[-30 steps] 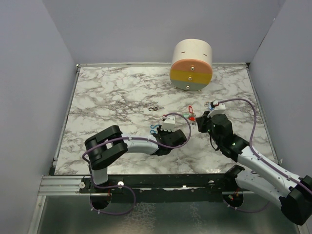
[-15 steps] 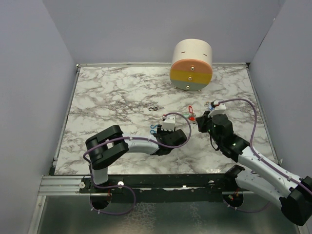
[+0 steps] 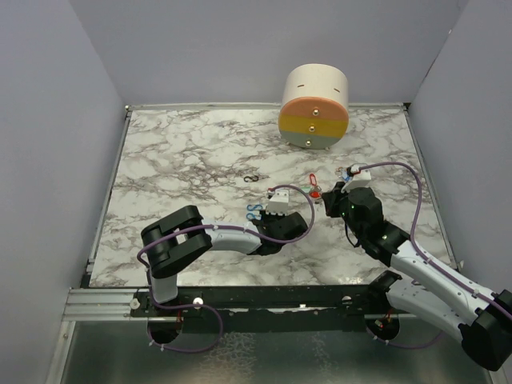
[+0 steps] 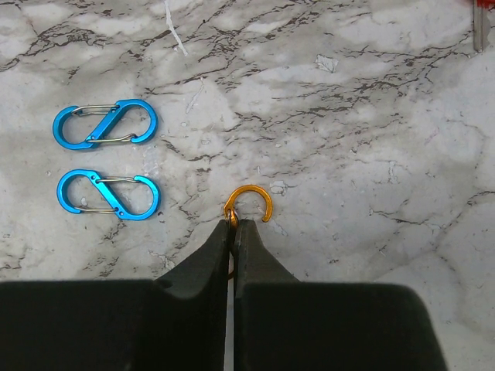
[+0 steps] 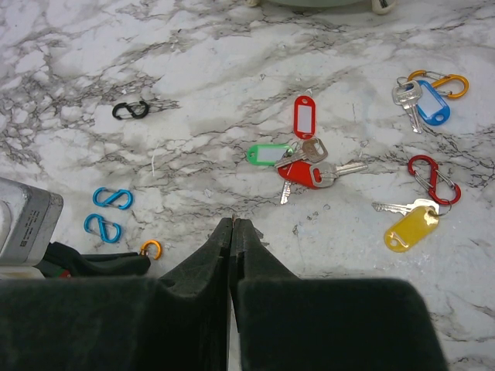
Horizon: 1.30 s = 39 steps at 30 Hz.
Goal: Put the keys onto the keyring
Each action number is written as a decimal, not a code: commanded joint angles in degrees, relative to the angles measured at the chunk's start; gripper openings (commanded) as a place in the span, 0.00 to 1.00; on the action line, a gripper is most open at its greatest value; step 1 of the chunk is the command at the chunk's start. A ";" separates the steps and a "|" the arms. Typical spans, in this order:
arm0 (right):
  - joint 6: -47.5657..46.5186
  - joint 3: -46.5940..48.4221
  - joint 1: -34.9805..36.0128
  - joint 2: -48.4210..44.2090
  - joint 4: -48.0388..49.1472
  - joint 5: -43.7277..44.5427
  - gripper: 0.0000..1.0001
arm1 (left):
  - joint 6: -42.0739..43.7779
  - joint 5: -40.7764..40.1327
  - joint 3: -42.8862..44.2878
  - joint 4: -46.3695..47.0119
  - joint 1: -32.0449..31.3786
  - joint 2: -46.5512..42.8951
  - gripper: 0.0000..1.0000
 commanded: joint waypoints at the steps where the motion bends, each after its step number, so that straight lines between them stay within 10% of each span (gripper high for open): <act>1: -0.35 -0.52 0.24 -0.85 1.14 -0.63 0.01 | 0.51 5.39 -2.50 -6.74 0.11 2.52 0.00; 22: -5.76 -1.79 0.35 4.88 8.97 -13.04 0.01 | 19.41 14.60 0.19 3.78 4.00 -15.67 0.00; 39: -8.78 -2.56 4.11 9.70 16.16 -17.23 0.01 | 21.02 20.19 4.14 5.68 6.29 -13.36 0.00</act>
